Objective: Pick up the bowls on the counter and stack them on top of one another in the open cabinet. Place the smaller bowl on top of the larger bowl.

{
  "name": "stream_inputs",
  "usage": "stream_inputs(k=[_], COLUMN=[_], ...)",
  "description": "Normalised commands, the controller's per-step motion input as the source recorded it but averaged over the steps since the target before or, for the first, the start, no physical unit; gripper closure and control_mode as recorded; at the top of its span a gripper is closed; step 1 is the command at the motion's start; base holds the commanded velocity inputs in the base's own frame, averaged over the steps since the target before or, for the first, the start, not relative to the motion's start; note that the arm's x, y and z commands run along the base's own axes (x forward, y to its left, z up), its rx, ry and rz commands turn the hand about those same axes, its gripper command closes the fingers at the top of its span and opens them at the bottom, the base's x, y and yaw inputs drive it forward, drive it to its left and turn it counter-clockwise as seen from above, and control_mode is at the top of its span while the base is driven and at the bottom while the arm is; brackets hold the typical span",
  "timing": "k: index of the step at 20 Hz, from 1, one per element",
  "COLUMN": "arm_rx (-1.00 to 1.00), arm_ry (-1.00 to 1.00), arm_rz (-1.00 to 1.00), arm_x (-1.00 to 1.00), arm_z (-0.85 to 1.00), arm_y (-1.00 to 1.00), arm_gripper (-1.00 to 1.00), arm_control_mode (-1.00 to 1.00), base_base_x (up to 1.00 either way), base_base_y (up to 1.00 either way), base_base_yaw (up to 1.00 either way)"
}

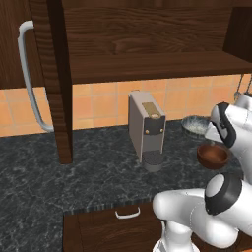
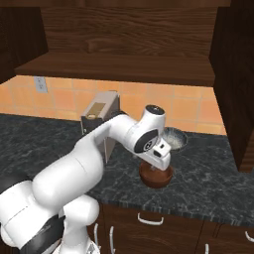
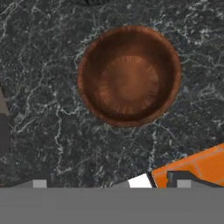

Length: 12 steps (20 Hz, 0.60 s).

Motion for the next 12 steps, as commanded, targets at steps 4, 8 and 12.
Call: stream_inputs(k=[4,8,12], arm_rx=[0.00,-0.06,-0.13], arm_ry=[0.00,0.04,0.22], arm_rz=[-0.04,0.00,0.00], arm_x=[0.11,0.34,0.45], arm_z=[-0.37,-0.39,-0.01], arm_y=[-0.13,-0.03,-0.07], arm_gripper=[-1.00,-1.00,-1.00], arm_control_mode=[-1.00,-1.00,-1.00], base_base_x=[0.00,0.00,0.00], base_base_y=[0.00,0.00,0.00], base_base_yaw=[0.00,0.00,0.00])
